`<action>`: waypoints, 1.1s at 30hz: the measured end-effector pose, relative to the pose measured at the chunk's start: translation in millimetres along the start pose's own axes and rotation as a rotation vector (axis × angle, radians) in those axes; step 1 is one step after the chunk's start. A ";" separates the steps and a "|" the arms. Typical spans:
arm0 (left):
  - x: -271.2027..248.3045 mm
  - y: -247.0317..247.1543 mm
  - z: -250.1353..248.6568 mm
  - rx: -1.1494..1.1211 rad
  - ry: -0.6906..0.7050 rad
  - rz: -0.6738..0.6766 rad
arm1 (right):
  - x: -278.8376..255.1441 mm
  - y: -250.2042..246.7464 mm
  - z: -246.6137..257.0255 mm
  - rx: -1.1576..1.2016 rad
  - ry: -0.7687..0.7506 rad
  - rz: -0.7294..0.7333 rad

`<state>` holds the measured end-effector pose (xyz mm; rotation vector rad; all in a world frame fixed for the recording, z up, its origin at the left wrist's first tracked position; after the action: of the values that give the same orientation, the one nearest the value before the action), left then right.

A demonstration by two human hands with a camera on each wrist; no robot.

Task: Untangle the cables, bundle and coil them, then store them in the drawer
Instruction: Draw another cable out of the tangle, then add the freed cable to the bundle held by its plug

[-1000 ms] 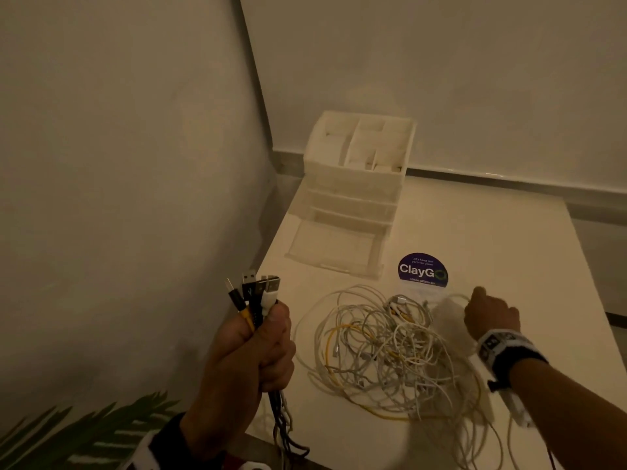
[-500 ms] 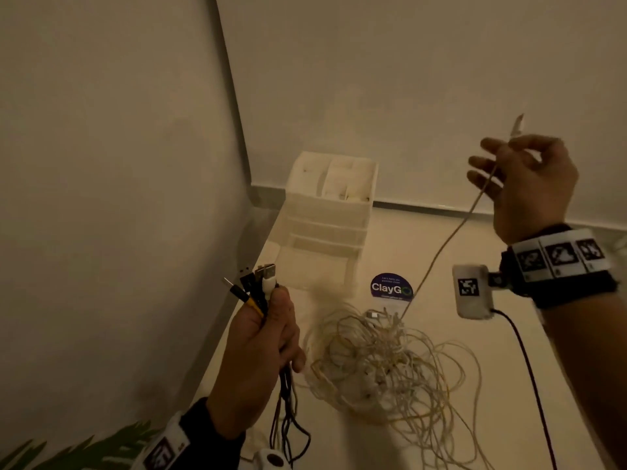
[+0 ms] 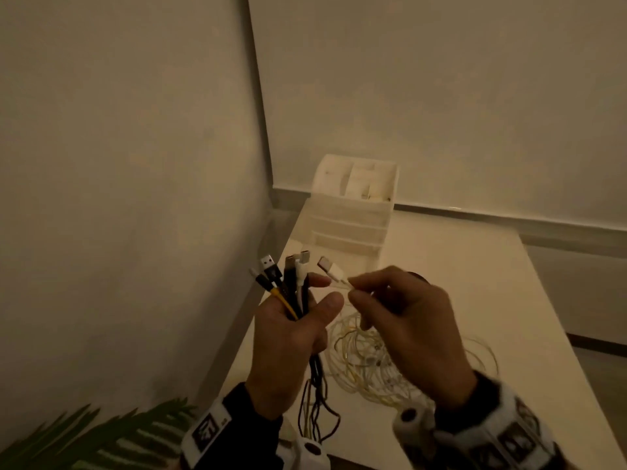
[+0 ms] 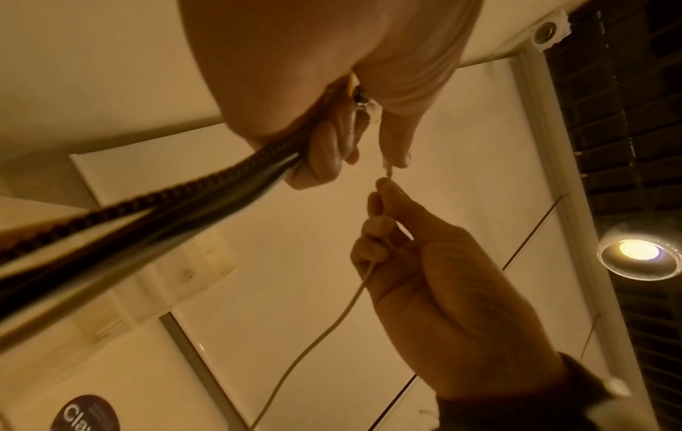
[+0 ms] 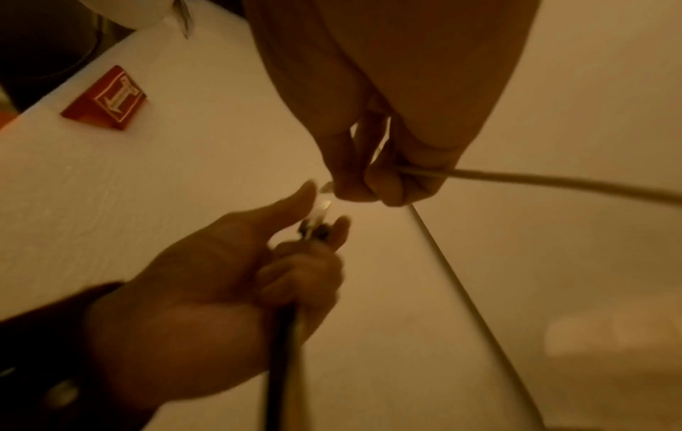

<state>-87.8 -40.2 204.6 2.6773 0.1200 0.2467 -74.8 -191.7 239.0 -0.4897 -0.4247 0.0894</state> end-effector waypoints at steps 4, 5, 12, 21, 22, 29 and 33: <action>-10.4 0.1 10.7 0.076 -0.088 -0.073 | -27.1 31.7 -8.3 0.168 0.152 -0.078; -12.7 0.1 13.3 0.107 -0.110 -0.078 | -31.0 34.7 -9.5 0.198 0.169 -0.089; -11.8 -3.2 13.9 0.070 -0.074 -0.133 | -78.1 66.3 -47.1 0.008 0.119 0.016; 7.9 -17.6 -51.2 0.001 0.128 0.010 | -107.2 50.2 -178.2 -0.439 0.267 0.530; 4.2 -18.6 -50.1 0.022 0.098 0.067 | -98.0 41.8 -182.9 -0.451 0.278 0.537; -17.2 -11.2 -9.6 0.546 -0.067 0.185 | -18.5 -13.1 -136.3 -0.397 0.118 0.459; -9.8 0.7 22.4 0.641 -0.091 0.190 | -2.7 -19.8 -85.8 -0.294 -0.017 0.493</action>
<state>-93.1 -51.6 183.6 3.3375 -0.1051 0.1617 -41.8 -247.2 178.9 -0.8774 -0.3267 0.5120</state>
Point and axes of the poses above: each hand's wrist, its own x-axis towards the middle knuckle, its own y-axis out of the palm, z = x × y, the point moved 2 cm from there along x, towards the middle knuckle, and after that the axes turned 9 degrees about -x, right-handed, at the moved point
